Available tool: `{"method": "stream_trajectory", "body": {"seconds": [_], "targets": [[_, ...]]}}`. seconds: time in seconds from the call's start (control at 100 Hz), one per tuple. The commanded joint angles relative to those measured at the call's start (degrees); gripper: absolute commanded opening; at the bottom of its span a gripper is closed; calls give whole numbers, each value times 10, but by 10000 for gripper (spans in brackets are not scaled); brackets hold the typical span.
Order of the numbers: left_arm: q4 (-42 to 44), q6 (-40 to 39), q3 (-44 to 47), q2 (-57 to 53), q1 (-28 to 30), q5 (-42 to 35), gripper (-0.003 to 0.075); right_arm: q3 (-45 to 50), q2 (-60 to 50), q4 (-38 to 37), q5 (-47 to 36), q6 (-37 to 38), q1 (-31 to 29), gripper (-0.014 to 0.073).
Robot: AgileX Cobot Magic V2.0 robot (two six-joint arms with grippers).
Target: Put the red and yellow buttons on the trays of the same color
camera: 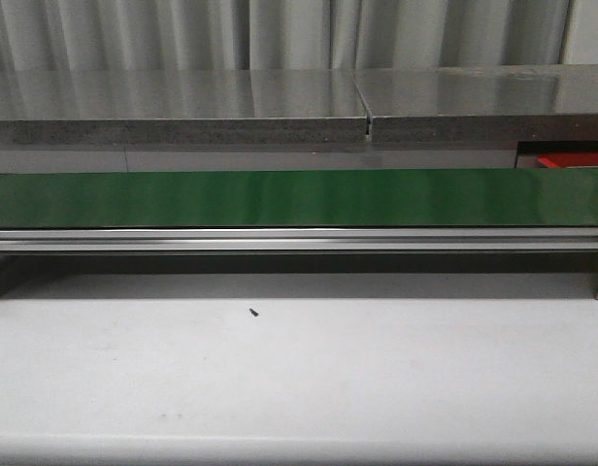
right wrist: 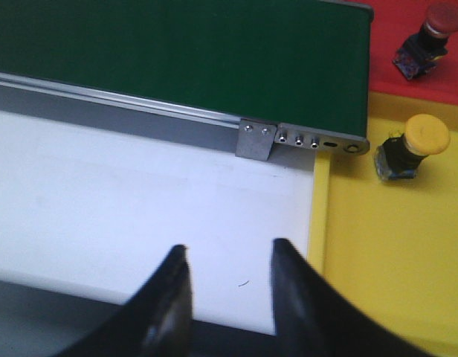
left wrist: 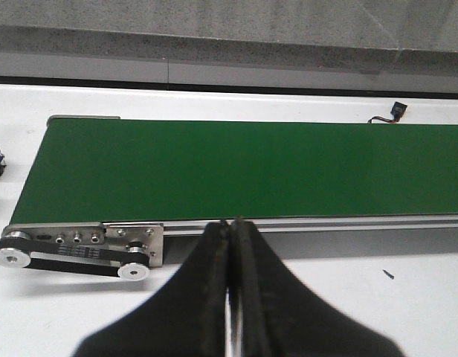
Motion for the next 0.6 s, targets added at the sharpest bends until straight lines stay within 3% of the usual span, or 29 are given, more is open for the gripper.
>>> {"method": "stream_trajectory", "body": {"seconds": [0.0,0.1,0.59], "targets": [[-6,2,-16,3,-5,-46,-19,-13,-6,2,-34,-2,0,51],[-6,2,-16,3,-5,-46,-19,-13,-6,2,-34,-2,0,-122],[-6,2,-16,3,-5,-49,-18,-13,-6,2,-29,-2,0,-117]]}}
